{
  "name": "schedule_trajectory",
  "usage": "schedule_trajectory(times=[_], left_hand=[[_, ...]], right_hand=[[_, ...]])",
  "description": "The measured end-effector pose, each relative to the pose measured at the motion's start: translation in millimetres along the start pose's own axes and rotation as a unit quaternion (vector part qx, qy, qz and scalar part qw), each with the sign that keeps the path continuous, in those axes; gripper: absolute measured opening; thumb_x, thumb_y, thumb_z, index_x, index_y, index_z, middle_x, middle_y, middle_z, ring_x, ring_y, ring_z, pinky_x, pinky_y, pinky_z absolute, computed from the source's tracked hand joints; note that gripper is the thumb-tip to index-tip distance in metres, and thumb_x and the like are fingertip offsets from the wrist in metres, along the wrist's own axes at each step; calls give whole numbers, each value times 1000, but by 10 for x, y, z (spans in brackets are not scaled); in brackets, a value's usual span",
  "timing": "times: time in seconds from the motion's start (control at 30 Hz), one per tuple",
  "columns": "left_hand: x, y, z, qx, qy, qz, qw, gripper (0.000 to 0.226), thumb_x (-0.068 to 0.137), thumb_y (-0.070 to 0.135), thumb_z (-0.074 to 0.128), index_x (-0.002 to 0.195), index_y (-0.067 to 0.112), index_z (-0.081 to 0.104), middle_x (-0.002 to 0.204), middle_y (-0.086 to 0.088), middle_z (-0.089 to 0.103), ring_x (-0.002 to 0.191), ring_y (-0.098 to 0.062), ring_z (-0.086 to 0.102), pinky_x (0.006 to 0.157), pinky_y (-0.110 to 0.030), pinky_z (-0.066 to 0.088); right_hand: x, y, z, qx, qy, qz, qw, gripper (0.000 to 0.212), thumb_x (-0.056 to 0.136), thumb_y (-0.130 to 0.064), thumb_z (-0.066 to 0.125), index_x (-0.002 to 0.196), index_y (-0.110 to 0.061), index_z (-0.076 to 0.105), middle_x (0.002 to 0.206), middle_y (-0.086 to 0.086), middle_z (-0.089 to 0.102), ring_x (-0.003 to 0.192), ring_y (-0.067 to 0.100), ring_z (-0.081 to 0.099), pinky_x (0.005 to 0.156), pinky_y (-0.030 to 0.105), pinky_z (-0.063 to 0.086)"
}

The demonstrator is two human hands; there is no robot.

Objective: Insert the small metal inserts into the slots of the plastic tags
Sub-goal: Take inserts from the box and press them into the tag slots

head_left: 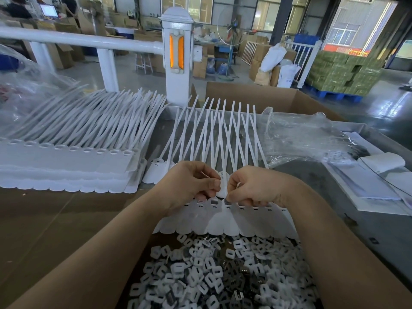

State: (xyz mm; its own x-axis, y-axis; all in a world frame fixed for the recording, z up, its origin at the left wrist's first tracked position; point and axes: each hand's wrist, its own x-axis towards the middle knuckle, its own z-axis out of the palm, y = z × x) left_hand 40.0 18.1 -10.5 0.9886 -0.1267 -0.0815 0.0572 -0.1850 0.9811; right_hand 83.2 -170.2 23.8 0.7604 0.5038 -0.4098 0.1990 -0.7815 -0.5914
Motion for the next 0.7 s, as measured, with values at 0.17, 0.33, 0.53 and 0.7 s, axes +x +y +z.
schedule_trajectory(times=[0.17, 0.33, 0.53, 0.7], left_hand=[[2, 5, -5, -9, 8, -4, 1000, 3, 88, 11, 72, 90, 9, 71, 80, -8, 75, 67, -10, 68, 58, -16, 53], [0, 0, -18, -19, 14, -9, 1000, 2, 89, 10, 71, 88, 11, 71, 71, -3, 72, 67, -10, 67, 58, -15, 52], [7, 2, -17, -15, 20, -14, 1000, 1, 89, 11, 71, 88, 12, 72, 67, -2, 68, 64, -11, 65, 58, -16, 52], [11, -1, -19, -19, 16, -13, 1000, 2, 89, 11, 71, 90, 10, 71, 69, -3, 70, 63, -10, 66, 57, -15, 51]], right_hand=[[2, 42, -4, 51, -2, 2, 999, 11, 86, -14, 72, 88, -13, 61, 54, -1, 58, 39, 11, 38, 38, 21, 29], [3, 61, 0, 52, -10, -13, 999, 8, 84, -14, 73, 89, -15, 66, 57, 1, 58, 41, 12, 37, 38, 20, 29], [14, 93, -4, 72, -11, -19, 997, 8, 84, -13, 70, 86, -20, 67, 59, 4, 60, 44, 13, 39, 40, 23, 30], [28, 79, -2, 36, -4, -12, 999, 6, 88, -15, 66, 89, -20, 66, 57, 0, 61, 44, 13, 41, 41, 22, 33]])
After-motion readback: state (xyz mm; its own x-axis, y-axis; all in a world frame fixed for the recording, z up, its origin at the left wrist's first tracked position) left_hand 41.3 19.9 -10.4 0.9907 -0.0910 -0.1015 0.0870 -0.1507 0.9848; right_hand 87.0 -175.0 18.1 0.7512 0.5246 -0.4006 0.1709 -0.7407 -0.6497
